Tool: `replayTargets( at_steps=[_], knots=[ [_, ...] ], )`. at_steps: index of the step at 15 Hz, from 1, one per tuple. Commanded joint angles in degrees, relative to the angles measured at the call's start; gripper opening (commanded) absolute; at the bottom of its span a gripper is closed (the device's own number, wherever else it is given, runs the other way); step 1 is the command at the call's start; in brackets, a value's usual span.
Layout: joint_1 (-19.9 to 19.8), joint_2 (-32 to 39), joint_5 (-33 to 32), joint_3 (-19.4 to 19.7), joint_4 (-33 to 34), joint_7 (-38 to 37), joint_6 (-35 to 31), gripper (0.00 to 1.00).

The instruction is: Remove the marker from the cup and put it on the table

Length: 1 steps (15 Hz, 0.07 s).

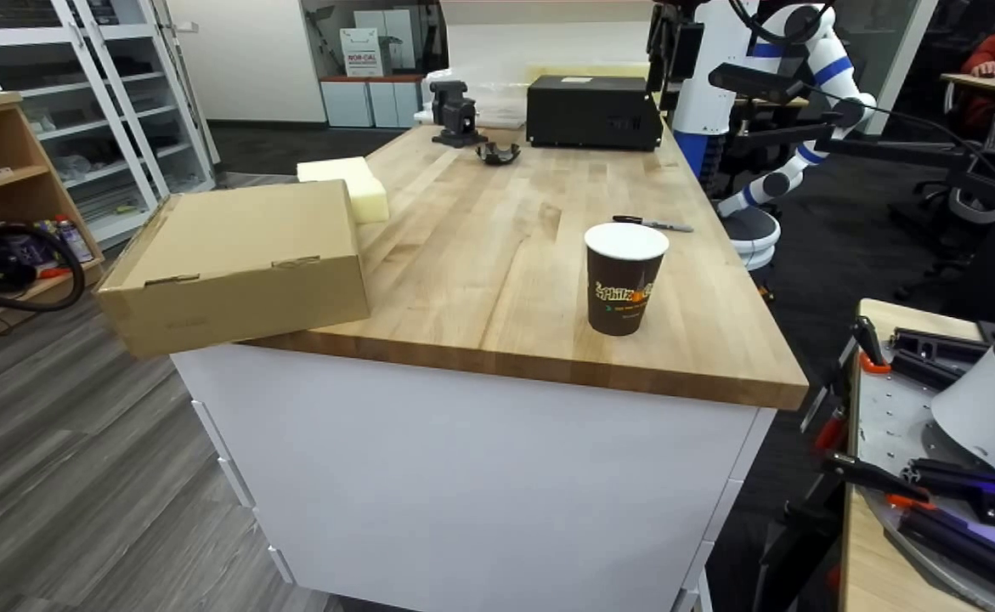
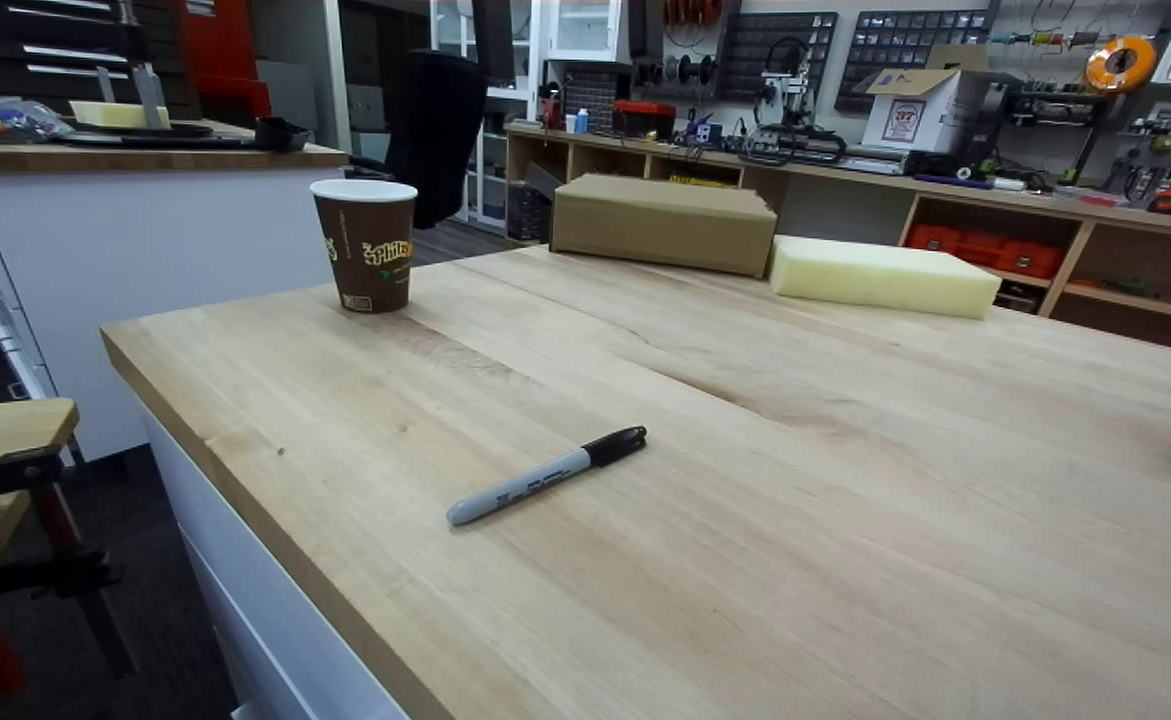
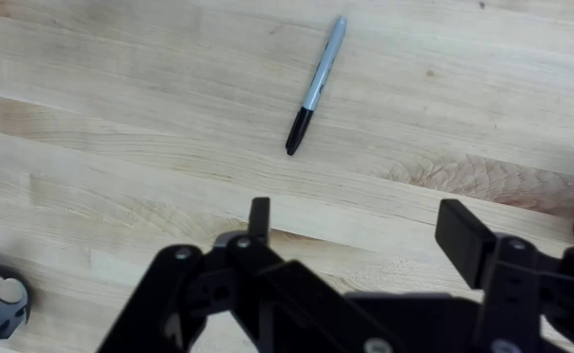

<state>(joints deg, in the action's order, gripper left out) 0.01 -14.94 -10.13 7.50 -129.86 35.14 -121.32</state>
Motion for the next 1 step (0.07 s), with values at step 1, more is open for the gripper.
replayTargets(
  at_steps=[1],
  knots=[
    [-0.4,0.0,0.1,-0.4,0.1,0.1,0.1,0.87]
  ],
)
